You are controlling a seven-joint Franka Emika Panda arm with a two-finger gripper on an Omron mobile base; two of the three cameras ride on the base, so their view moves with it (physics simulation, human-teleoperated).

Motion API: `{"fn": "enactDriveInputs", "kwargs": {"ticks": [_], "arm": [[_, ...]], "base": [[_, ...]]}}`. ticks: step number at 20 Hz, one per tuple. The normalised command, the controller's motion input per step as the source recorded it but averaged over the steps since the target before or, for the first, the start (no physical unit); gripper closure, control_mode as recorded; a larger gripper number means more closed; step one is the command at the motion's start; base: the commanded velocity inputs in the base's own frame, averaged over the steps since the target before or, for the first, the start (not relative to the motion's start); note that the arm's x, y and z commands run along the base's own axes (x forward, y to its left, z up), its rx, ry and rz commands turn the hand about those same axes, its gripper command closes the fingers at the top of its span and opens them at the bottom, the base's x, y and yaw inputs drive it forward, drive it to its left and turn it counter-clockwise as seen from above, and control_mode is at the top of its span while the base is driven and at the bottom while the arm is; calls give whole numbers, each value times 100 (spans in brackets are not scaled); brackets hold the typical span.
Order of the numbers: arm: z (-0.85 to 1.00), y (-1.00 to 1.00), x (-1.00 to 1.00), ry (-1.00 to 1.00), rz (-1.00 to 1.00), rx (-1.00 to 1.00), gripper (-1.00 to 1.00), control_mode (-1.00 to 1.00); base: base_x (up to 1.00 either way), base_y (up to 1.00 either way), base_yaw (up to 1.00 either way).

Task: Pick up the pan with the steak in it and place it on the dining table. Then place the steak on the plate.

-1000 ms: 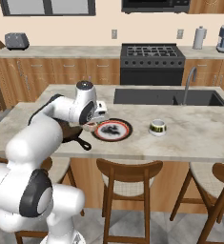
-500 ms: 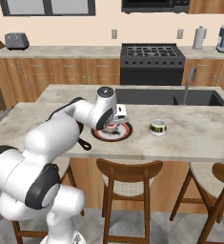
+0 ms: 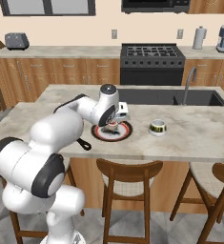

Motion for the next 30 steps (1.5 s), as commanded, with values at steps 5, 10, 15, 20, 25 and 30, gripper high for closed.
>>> {"fn": "enactDriveInputs", "kwargs": {"ticks": [5, 10, 15, 20, 25, 30], "arm": [[-18, 0, 15, 0, 0, -3, 100, -100], [-17, 0, 11, 0, 0, -2, 100, -100], [-13, 0, 2, 0, 0, 0, 100, -100], [-5, 0, 0, -2, 0, 0, 100, -100], [-11, 0, 0, -5, 0, 0, 100, -100], [-5, 0, 0, -6, 0, 0, 100, -100]], "base": [[0, 0, 0], [0, 0, 0], [0, 0, 0], [0, 0, 0], [0, 0, 0], [0, 0, 0]]}}
